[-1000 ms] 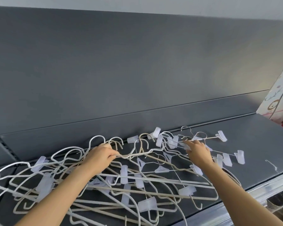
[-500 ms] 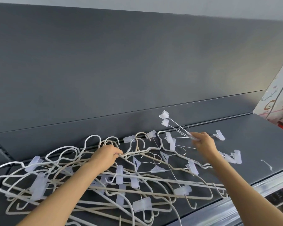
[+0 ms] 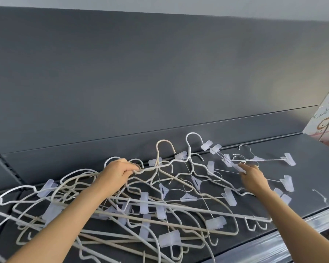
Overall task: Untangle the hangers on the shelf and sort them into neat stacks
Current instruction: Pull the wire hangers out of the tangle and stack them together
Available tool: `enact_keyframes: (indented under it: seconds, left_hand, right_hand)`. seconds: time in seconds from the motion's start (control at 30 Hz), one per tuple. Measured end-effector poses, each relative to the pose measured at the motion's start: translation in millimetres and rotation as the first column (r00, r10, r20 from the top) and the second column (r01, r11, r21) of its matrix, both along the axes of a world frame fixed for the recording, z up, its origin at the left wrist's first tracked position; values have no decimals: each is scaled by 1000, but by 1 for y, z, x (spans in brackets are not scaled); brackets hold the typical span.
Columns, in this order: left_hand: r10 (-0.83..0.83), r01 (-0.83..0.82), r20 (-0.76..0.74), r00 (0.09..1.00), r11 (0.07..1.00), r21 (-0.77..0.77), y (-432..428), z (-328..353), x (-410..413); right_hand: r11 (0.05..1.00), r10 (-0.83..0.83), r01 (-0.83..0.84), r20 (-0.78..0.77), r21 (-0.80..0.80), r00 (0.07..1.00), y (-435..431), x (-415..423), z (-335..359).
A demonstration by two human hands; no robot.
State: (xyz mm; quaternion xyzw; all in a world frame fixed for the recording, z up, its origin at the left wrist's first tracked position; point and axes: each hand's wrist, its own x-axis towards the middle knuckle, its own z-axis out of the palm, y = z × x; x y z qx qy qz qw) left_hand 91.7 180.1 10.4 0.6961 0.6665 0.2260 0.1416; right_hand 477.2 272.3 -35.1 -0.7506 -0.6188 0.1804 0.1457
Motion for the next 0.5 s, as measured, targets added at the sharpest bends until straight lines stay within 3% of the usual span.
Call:
enact_keyframes:
  seconds: [0.1, 0.23, 0.4, 0.5]
  left_hand:
    - [37, -37, -4, 999, 999, -28, -6, -2, -8]
    - [54, -54, 19, 998, 998, -33, -11, -1, -10]
    - [58, -56, 29, 998, 995, -81, -17, 8, -14]
    - [37, -48, -67, 997, 982, -180, -19, 17, -16]
  right_hand:
    - [995, 48, -57, 112, 78, 993, -10, -24, 15]
    - [940, 307, -303, 2, 154, 952, -28, -75, 26]
    - [937, 336, -316, -135, 150, 932, -32, -106, 23]
    - [912, 389, -351, -176, 212, 904, -37, -116, 33]
